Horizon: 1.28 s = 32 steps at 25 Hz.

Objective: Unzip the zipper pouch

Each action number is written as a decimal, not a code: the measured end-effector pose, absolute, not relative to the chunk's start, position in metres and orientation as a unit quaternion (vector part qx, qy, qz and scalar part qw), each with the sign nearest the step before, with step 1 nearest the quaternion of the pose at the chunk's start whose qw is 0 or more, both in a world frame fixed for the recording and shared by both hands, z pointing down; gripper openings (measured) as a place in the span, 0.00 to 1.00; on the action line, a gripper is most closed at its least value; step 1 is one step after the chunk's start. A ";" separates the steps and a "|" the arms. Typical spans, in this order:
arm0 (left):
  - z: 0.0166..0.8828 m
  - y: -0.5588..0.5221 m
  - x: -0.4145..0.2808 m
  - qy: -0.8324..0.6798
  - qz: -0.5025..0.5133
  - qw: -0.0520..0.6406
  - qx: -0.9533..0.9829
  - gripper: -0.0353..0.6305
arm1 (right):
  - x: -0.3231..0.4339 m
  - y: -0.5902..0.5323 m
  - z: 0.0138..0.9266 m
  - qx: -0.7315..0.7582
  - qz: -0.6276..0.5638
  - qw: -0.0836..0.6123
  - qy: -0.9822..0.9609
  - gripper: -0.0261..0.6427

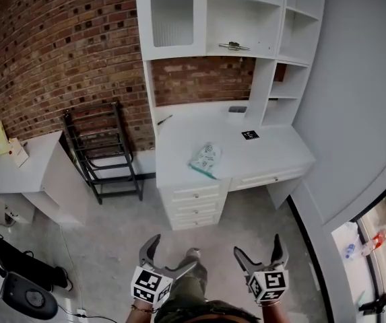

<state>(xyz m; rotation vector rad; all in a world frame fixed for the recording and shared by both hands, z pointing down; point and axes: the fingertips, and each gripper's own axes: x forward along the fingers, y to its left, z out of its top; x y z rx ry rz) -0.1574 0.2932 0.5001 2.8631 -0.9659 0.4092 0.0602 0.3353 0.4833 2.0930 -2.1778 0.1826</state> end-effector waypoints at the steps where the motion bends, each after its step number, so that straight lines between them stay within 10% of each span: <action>1: 0.499 0.284 -0.153 -0.317 0.133 0.044 0.938 0.90 | 0.064 0.328 0.483 0.690 0.060 0.059 -0.719 0.89; 32: 0.530 -0.035 -0.122 -0.173 0.218 0.000 0.960 0.86 | 0.098 0.026 0.479 0.681 0.051 0.098 -0.724 0.84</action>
